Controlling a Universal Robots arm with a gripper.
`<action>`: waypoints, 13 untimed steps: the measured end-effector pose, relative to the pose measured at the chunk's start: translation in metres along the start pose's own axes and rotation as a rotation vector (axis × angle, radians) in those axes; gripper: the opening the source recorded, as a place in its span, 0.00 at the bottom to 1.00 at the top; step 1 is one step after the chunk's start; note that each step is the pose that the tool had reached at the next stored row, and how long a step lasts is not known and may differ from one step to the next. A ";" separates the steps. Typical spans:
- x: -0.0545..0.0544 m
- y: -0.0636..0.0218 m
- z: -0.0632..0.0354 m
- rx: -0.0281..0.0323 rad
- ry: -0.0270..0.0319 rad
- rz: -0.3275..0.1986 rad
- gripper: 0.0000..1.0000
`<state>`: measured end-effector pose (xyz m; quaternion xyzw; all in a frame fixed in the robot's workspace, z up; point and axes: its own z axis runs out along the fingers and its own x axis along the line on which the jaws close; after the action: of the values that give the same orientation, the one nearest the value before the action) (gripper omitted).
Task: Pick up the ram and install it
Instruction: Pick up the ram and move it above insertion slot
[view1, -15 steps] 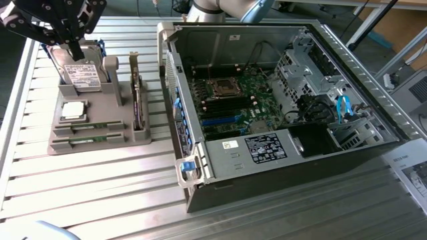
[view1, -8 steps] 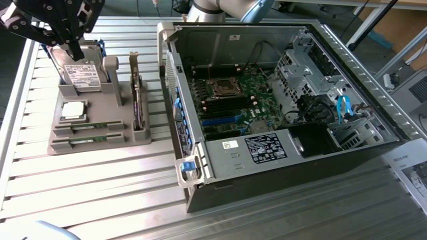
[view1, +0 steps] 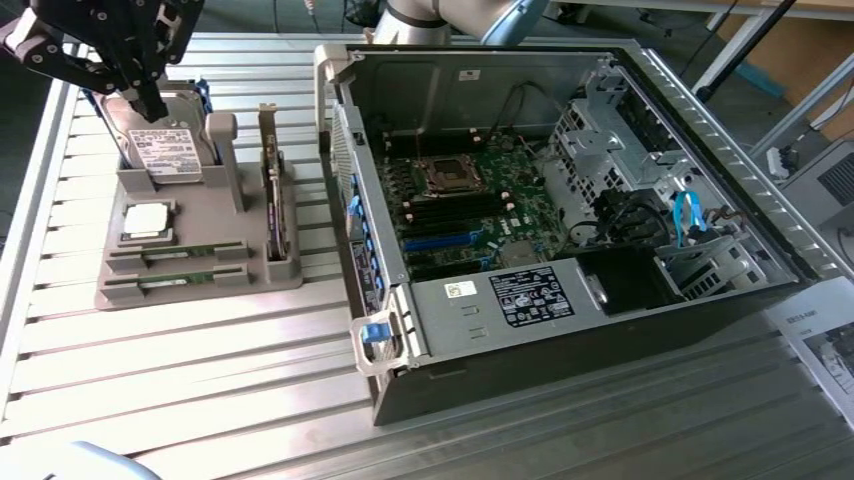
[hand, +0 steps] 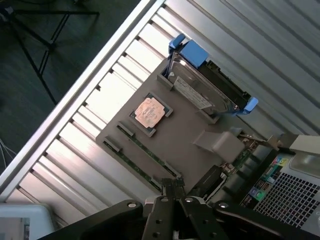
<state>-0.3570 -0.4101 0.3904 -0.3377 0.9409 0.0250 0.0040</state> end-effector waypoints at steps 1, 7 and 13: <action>0.000 0.0000 0.0000 -0.0003 0.0005 -0.012 0.10; 0.000 0.0000 0.0000 -0.0021 0.0038 -0.086 0.10; 0.000 0.0000 0.0000 -0.0040 0.0072 -0.163 0.10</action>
<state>-0.3570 -0.4101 0.3904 -0.4131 0.9103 0.0252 0.0020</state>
